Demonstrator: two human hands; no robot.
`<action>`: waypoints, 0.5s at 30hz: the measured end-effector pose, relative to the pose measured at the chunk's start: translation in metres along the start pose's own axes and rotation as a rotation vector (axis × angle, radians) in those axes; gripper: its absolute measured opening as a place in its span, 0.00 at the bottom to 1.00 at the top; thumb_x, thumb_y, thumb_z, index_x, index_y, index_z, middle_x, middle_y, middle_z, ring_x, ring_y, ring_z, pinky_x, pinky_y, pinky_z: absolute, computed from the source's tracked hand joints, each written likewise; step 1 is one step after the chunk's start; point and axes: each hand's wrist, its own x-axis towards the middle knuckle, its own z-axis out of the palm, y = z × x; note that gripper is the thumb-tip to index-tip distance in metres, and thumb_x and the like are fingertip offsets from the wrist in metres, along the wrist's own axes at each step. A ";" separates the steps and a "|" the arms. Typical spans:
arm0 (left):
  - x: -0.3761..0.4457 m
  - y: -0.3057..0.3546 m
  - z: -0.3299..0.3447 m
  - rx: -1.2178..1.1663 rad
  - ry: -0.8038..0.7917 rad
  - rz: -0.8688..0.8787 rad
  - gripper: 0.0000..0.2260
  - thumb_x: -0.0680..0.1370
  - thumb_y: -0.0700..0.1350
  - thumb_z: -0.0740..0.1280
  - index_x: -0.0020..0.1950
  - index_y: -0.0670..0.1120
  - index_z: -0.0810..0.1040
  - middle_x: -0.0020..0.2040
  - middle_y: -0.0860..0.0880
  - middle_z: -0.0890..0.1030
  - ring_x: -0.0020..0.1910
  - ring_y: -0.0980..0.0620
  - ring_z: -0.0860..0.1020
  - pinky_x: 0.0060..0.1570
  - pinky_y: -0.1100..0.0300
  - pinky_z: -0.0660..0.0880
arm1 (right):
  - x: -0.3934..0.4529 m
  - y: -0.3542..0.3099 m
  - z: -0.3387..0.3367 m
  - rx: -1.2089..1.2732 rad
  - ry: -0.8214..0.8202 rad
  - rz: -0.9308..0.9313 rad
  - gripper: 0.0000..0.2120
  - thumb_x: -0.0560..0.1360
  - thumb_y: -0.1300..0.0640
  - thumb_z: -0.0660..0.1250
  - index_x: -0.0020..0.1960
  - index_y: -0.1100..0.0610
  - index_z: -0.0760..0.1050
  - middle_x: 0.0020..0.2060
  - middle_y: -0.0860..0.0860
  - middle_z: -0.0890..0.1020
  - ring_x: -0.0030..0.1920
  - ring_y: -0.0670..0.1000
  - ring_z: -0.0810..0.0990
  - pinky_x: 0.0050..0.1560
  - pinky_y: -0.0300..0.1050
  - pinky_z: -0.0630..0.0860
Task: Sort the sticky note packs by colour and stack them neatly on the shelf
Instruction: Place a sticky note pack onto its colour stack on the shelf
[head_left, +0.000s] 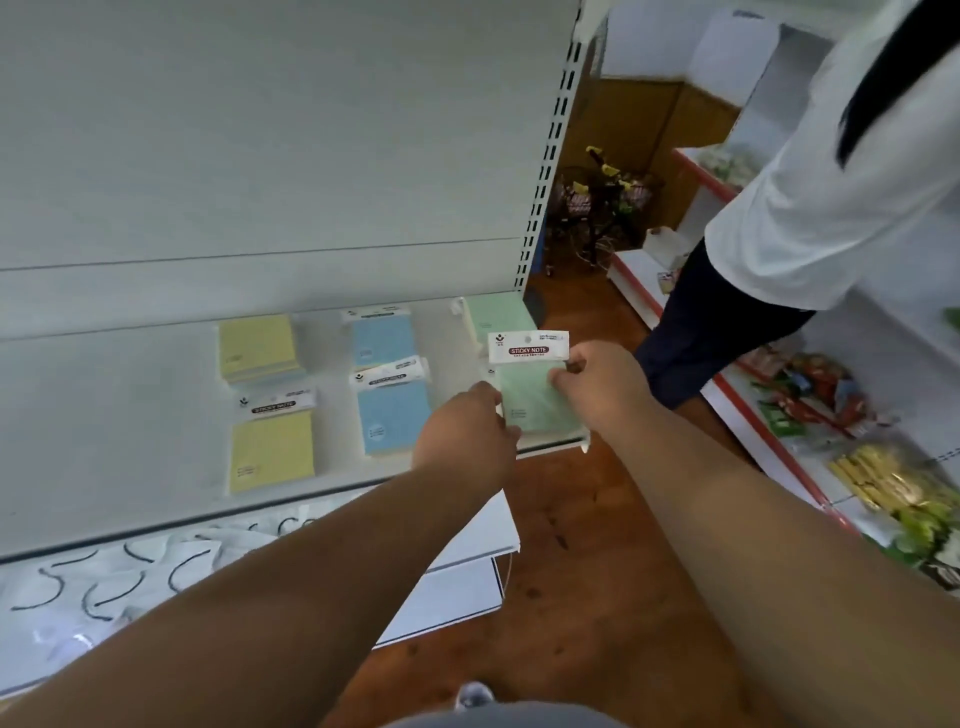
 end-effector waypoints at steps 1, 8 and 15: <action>0.004 0.003 0.004 0.042 -0.001 -0.016 0.14 0.77 0.49 0.66 0.62 0.50 0.72 0.53 0.51 0.81 0.53 0.47 0.79 0.52 0.53 0.77 | 0.006 0.003 0.002 -0.033 -0.028 -0.009 0.09 0.77 0.52 0.66 0.50 0.57 0.79 0.46 0.52 0.83 0.42 0.53 0.80 0.37 0.44 0.74; 0.009 0.005 0.011 0.077 0.021 -0.069 0.18 0.75 0.54 0.69 0.63 0.50 0.74 0.57 0.50 0.80 0.53 0.48 0.80 0.54 0.53 0.78 | 0.009 0.002 0.013 -0.110 0.089 0.005 0.14 0.76 0.48 0.67 0.54 0.57 0.72 0.47 0.53 0.80 0.47 0.55 0.79 0.40 0.47 0.73; -0.010 -0.028 -0.018 0.048 0.096 -0.052 0.18 0.76 0.51 0.67 0.66 0.52 0.74 0.56 0.54 0.79 0.54 0.53 0.78 0.53 0.60 0.73 | -0.017 -0.044 0.028 0.001 0.133 -0.232 0.07 0.77 0.52 0.65 0.50 0.54 0.70 0.44 0.51 0.77 0.41 0.51 0.76 0.32 0.41 0.67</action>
